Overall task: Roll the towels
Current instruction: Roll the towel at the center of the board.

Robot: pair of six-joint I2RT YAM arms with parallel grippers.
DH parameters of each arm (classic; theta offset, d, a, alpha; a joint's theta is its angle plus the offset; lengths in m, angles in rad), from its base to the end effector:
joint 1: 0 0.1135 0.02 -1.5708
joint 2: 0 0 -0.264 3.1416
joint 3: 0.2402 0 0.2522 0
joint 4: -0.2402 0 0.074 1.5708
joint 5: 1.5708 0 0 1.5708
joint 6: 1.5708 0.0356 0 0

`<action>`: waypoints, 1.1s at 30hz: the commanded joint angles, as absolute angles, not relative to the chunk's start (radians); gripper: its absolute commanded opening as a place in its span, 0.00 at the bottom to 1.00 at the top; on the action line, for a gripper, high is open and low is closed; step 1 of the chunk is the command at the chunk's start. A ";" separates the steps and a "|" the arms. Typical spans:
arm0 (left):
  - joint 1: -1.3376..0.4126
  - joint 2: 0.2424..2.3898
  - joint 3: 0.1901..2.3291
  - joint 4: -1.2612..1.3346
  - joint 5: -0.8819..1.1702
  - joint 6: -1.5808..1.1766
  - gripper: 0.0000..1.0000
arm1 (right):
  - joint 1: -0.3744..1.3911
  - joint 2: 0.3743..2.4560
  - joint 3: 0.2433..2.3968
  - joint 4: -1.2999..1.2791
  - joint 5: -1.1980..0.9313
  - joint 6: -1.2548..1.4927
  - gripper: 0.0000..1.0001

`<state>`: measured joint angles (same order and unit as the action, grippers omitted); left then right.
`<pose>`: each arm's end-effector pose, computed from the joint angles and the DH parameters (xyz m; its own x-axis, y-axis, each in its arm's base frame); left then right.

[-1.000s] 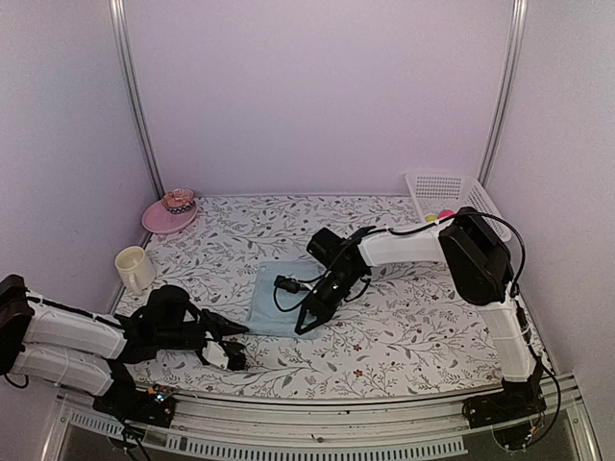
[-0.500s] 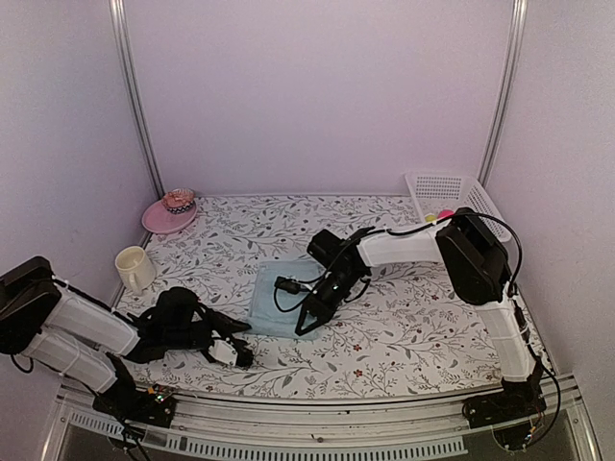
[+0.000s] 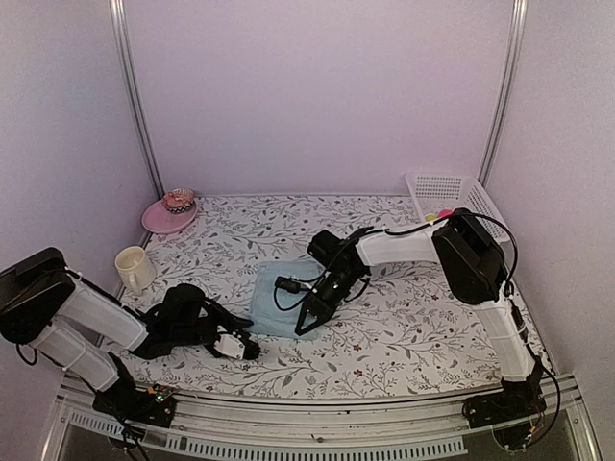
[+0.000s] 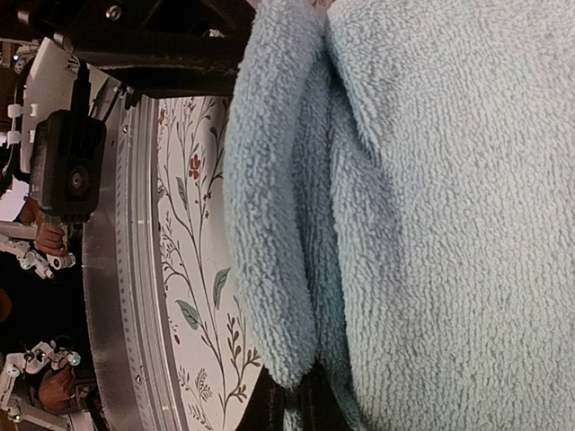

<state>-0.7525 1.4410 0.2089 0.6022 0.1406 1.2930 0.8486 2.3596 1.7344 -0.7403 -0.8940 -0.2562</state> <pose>0.1514 -0.1486 0.0998 0.6124 0.7310 -0.3010 0.6218 -0.2102 0.7545 0.2837 0.3640 0.1105 -0.4803 -0.7853 -0.3906 -0.7202 0.0990 0.6866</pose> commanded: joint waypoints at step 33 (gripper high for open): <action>-0.683 1.457 0.503 -0.019 0.316 1.013 0.00 | 0.948 1.779 1.189 -0.299 -0.381 -0.429 0.61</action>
